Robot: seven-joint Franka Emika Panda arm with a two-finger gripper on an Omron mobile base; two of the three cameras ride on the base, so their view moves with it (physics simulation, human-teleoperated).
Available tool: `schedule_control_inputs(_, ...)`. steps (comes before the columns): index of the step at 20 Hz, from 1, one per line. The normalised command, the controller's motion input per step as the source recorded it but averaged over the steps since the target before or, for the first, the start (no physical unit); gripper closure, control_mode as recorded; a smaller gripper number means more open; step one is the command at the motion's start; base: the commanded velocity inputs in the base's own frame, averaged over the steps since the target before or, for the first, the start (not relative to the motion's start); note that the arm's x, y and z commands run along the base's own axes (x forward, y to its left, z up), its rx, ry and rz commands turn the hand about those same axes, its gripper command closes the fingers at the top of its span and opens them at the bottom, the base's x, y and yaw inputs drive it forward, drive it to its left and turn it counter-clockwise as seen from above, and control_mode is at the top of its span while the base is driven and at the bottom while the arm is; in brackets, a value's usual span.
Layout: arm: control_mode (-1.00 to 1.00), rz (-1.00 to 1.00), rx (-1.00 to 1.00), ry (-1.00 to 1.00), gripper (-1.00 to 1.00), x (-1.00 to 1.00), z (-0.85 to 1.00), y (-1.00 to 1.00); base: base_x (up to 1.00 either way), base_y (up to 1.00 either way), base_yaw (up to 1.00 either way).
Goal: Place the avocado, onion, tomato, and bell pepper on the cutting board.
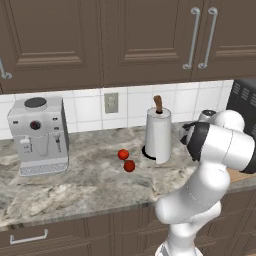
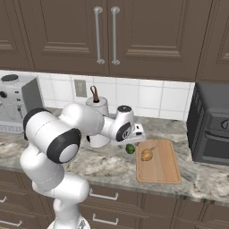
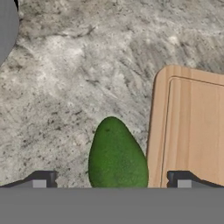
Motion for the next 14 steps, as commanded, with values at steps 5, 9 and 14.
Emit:
schedule_control_inputs(5,-1.0,0.05,-0.02,-0.02,-1.0,-0.01,-0.07,0.0,0.0,0.0,0.0)
schedule_control_inputs(9,-1.0,0.07,0.0,-0.01,-1.0,0.0,-0.06,0.0,0.0,0.0,0.0)
schedule_control_inputs(14,-1.0,0.07,0.0,0.0,-1.0,0.0,-0.1,0.0,0.0,0.0,0.0)
